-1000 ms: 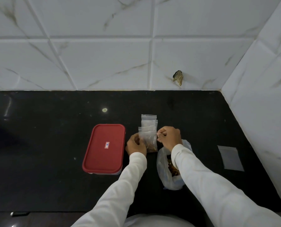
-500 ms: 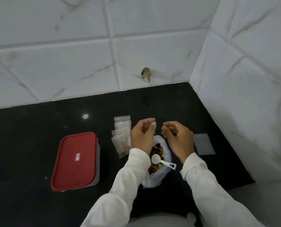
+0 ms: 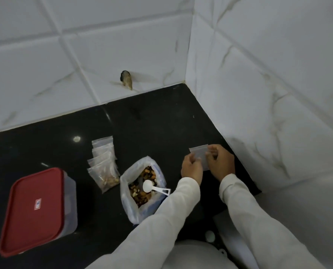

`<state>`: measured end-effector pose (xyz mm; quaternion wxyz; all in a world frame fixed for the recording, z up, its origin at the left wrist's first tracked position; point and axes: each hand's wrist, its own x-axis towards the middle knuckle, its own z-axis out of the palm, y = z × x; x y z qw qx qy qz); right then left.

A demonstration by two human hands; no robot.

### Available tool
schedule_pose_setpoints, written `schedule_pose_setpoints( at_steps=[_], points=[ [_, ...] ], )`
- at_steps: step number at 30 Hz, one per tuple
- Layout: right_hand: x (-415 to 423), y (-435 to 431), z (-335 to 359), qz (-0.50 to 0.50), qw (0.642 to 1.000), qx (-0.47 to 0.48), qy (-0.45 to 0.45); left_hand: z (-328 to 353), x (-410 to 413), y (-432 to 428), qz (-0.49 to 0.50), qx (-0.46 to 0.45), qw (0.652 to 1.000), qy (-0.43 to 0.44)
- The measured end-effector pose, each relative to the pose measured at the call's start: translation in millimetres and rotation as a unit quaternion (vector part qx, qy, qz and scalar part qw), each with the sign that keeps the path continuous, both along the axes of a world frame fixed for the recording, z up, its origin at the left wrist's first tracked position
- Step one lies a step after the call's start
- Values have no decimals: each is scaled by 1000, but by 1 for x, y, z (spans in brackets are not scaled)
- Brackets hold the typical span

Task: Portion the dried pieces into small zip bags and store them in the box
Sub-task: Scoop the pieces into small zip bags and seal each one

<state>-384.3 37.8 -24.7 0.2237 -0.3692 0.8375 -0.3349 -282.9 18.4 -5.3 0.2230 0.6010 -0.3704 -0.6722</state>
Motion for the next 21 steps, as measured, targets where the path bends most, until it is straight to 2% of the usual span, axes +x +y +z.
schedule_pose_setpoints(
  at_steps=[3,7,11,16,21],
  points=[
    [-7,-2,-12,18,998,48,41,-4,0,-8,11,41,999,-21],
    [-8,-4,-18,27,996,88,14,-14,1,-15,15,62,998,-27],
    [-7,-6,-21,-9,995,78,-55,-31,-1,-21,24,71,997,-22],
    [-10,-6,-17,-74,980,49,-178,-9,8,-20,28,64,998,8],
    [-2,-5,5,-89,965,-20,-246,18,28,-23,64,48,995,62]
  ],
)
